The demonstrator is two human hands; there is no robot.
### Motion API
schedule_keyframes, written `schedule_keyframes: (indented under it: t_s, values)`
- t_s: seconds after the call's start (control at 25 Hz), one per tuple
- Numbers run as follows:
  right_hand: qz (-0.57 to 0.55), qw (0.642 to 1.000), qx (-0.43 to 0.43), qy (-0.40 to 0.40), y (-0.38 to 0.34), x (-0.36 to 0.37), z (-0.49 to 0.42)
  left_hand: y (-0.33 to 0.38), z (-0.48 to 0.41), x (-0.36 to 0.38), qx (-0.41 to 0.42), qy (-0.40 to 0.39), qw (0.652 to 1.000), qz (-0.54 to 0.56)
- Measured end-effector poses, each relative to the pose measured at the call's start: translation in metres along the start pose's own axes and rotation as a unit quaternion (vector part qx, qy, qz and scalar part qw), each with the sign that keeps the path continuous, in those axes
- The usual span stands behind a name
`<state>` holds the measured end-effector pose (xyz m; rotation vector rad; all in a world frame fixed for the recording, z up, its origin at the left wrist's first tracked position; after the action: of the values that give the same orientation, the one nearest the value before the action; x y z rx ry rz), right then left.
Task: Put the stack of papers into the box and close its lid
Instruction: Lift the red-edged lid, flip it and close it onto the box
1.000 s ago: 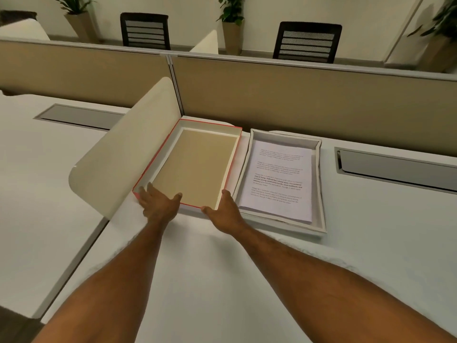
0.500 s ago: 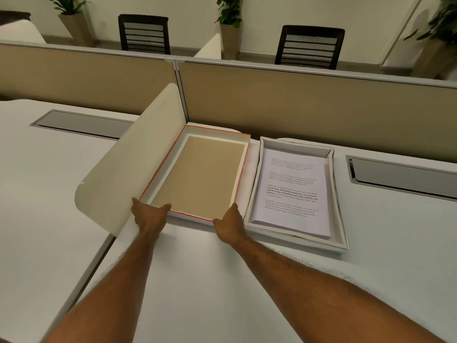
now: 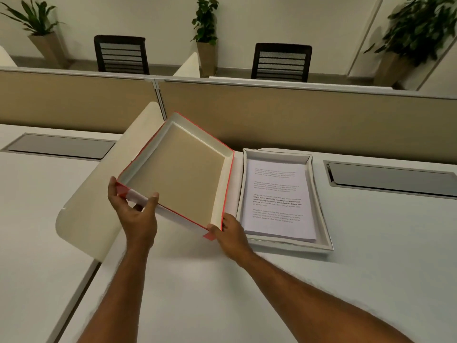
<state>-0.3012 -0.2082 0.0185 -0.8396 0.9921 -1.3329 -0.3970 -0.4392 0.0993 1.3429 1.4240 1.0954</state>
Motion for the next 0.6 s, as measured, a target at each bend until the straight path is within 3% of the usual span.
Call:
schedule_keyframes:
  t_s: [0.2, 0.36, 0.48, 0.6]
  values:
    - [0.133, 0.986, -0.045, 0.085, -0.083, -0.038, 0.024, 0.090, 0.010, 0.051, 0.172, -0.038, 0.980, -0.094]
    - [0.045, 0.981, -0.189, 0.017, -0.191, -0.039, 0.037, 0.127, 0.024, 0.094, 0.266, -0.089, 0.945, -0.171]
    - [-0.081, 0.978, -0.187, -0.044, -0.229, -0.041, 0.041, 0.136, 0.041, 0.124, 0.286, -0.105, 0.931, -0.203]
    - [-0.105, 0.982, -0.158, 0.014, -0.223, -0.055, 0.051, 0.129, 0.050, 0.147, 0.259, -0.139, 0.935, -0.196]
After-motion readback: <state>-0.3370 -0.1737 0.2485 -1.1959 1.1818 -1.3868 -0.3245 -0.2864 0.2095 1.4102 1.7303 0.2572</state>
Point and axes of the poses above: each hand's wrist, its own z-axis away from the middle knuckle, its own x-axis out of the palm, y = z × x, the point moved 8 cm from there along -z, towards the middle knuckle, and after that the axes turned 14 degrees about -y, right-handed, at the moved point
